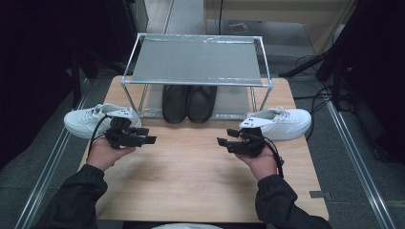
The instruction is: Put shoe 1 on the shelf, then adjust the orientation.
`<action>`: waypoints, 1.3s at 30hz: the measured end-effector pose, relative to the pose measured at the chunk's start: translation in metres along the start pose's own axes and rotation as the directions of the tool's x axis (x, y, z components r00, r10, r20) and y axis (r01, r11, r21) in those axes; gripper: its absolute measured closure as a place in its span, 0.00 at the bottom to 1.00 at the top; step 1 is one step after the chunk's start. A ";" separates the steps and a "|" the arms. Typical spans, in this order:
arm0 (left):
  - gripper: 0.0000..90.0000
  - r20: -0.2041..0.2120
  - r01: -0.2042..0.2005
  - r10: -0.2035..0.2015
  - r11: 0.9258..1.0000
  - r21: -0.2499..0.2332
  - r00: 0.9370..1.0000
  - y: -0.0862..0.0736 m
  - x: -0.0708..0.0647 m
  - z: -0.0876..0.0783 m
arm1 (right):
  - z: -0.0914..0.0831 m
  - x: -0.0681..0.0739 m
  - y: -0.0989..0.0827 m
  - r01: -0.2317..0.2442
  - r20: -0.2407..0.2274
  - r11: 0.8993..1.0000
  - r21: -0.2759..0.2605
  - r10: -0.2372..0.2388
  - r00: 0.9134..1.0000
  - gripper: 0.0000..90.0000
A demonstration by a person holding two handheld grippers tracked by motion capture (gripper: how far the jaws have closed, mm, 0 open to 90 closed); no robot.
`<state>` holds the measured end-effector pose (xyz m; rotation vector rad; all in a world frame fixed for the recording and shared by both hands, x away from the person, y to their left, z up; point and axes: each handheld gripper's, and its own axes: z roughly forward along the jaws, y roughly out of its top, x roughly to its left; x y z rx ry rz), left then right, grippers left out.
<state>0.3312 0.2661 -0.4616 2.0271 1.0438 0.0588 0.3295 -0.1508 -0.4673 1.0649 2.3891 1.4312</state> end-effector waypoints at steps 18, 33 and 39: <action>0.54 -0.046 0.058 -0.059 0.998 -0.015 0.997 0.003 0.036 -0.020 | 0.003 0.002 -0.004 -0.010 -0.002 0.999 0.041 0.010 1.000 0.50; 0.57 -0.089 0.100 -0.103 0.994 -0.041 0.991 0.009 0.060 -0.043 | 0.004 0.003 -0.007 -0.013 -0.005 0.999 0.053 0.013 1.000 0.50; 0.57 -0.116 0.133 -0.142 0.988 -0.076 0.983 0.010 0.075 -0.049 | 0.002 0.003 -0.009 -0.014 0.002 0.998 0.057 0.014 1.000 0.50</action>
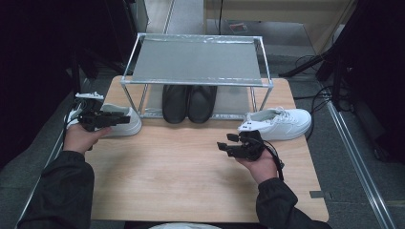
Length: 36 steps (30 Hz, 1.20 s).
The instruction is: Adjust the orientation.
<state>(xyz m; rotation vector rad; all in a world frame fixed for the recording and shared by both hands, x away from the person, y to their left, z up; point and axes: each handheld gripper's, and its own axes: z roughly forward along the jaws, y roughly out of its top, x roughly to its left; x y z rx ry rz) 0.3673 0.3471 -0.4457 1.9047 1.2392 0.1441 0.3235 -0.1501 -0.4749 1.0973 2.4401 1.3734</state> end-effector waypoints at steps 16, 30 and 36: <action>0.62 -0.057 0.031 -0.027 0.997 0.074 0.998 -0.002 0.025 0.030 | -0.011 -0.003 -0.009 -0.021 0.033 1.000 -0.001 0.021 0.999 0.50; 0.62 -0.080 -0.047 0.057 0.992 0.121 0.995 -0.003 0.022 0.054 | -0.014 -0.004 -0.013 -0.028 0.047 1.000 -0.001 0.028 0.999 0.50; 0.71 -0.069 -0.078 0.092 0.980 0.182 0.993 -0.001 0.020 0.060 | -0.012 -0.003 -0.013 -0.028 0.043 1.000 0.004 0.028 0.999 0.50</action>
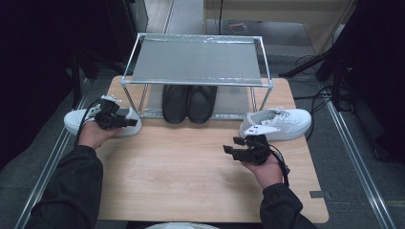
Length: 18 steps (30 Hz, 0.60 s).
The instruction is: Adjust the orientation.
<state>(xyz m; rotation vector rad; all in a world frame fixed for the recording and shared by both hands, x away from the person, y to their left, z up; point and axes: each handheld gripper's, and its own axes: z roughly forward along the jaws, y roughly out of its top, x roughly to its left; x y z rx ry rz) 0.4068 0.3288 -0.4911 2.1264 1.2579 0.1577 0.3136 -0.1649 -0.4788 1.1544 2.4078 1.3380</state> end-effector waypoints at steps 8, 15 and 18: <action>0.87 0.013 0.000 0.000 1.000 -0.007 1.000 0.005 -0.002 -0.015 | 0.000 0.000 0.000 0.001 0.000 1.000 -0.001 -0.001 1.000 0.50; 0.89 0.021 0.027 -0.026 0.999 -0.045 0.999 0.009 -0.008 -0.038 | 0.001 -0.001 0.000 -0.003 0.001 1.000 0.003 0.003 1.000 0.49; 0.89 0.025 0.005 -0.004 1.000 -0.023 1.000 0.011 -0.023 -0.045 | 0.002 0.000 0.000 -0.001 -0.002 1.000 0.002 0.001 1.000 0.49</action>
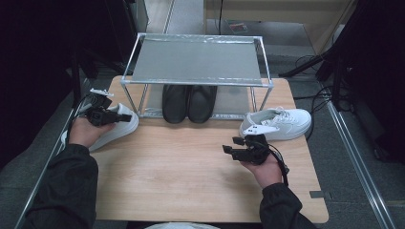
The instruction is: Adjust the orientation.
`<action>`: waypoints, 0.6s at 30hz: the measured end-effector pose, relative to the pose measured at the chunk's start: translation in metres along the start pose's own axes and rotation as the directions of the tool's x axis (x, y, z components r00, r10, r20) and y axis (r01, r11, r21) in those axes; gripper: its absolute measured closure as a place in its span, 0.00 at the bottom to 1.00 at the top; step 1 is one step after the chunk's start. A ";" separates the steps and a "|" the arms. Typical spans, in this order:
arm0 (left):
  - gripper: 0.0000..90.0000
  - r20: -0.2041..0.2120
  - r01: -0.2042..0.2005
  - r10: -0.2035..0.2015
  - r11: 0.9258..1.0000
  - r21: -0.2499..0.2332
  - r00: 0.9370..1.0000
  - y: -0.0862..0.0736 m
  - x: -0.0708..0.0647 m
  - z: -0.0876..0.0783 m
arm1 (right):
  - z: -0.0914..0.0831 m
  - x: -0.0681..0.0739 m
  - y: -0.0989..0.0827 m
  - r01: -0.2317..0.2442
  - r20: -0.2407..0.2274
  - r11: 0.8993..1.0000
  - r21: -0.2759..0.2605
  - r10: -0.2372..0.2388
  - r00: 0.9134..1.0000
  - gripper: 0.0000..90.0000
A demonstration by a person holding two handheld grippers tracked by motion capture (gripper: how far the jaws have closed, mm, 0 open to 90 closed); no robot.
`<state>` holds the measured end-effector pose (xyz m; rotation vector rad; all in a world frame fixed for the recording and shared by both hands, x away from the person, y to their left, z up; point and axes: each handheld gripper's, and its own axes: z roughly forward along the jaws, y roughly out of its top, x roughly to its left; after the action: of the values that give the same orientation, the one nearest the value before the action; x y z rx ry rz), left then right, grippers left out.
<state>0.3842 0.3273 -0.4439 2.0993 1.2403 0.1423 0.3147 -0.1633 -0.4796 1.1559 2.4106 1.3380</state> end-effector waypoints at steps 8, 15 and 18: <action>0.89 0.036 -0.055 0.055 0.998 0.022 0.998 0.004 -0.042 -0.012 | -0.001 0.000 0.001 -0.001 -0.004 1.000 -0.003 0.001 1.000 0.49; 0.89 0.085 -0.128 0.124 0.990 0.049 0.989 0.009 -0.087 -0.012 | -0.001 0.000 0.001 0.001 -0.004 1.000 -0.004 -0.001 1.000 0.49; 0.89 0.097 -0.165 0.157 0.984 0.075 0.983 0.011 -0.103 -0.007 | -0.001 0.000 0.001 0.000 -0.004 1.000 -0.004 0.000 1.000 0.49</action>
<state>0.3342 0.2442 -0.4074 2.2513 1.0385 0.0676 0.3147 -0.1632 -0.4781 1.1534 2.4102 1.3455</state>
